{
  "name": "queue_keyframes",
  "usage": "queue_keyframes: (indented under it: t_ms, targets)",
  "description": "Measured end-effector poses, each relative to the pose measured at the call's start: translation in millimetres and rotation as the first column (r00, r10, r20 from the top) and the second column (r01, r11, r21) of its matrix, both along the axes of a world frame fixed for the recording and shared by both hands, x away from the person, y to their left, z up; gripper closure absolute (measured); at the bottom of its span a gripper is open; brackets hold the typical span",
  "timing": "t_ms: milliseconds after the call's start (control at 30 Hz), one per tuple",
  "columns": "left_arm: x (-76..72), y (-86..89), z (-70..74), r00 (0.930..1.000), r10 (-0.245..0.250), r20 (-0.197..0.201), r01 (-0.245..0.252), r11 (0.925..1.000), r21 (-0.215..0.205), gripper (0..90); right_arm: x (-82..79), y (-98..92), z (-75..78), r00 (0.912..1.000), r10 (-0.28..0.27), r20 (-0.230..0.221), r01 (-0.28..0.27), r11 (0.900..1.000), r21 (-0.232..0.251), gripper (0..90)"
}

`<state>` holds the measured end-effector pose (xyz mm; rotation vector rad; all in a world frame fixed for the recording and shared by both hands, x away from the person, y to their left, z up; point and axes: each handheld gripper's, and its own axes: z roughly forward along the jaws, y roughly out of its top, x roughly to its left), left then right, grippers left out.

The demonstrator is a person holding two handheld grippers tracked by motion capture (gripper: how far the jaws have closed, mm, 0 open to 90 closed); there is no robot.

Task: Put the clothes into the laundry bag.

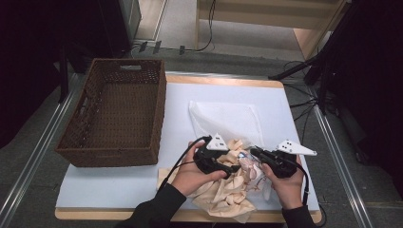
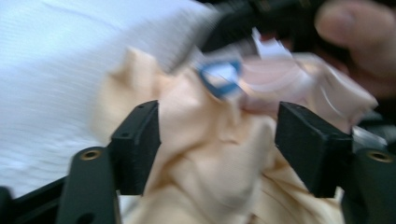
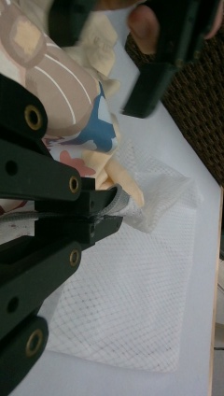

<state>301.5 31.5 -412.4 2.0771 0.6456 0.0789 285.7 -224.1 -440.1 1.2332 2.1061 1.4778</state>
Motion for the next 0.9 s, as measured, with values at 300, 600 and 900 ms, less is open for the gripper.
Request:
queue_keyframes:
  t_ms: [300, 600, 900]
  targets:
    - [32.6, -22.0, -41.4, 0.9912, -0.001, -0.132, 0.011, 0.9972, 0.074, 21.9, -0.6, 4.1, -0.8, 0.9999, 0.012, -0.001, -0.013, 1.000, -0.013, 88.7]
    - [5.8, -26.8, -22.5, 0.9769, -0.200, -0.075, 0.202, 0.9792, 0.017, 80.3, 1.6, -0.5, -2.8, 1.0000, 0.004, -0.006, -0.004, 1.000, -0.002, 88.7]
    - [-2.3, -45.9, -41.1, 0.9815, -0.167, -0.094, 0.180, 0.9706, 0.159, 79.7, -0.1, -0.9, 2.2, 0.9994, 0.028, 0.018, -0.029, 0.999, 0.031, 89.1]
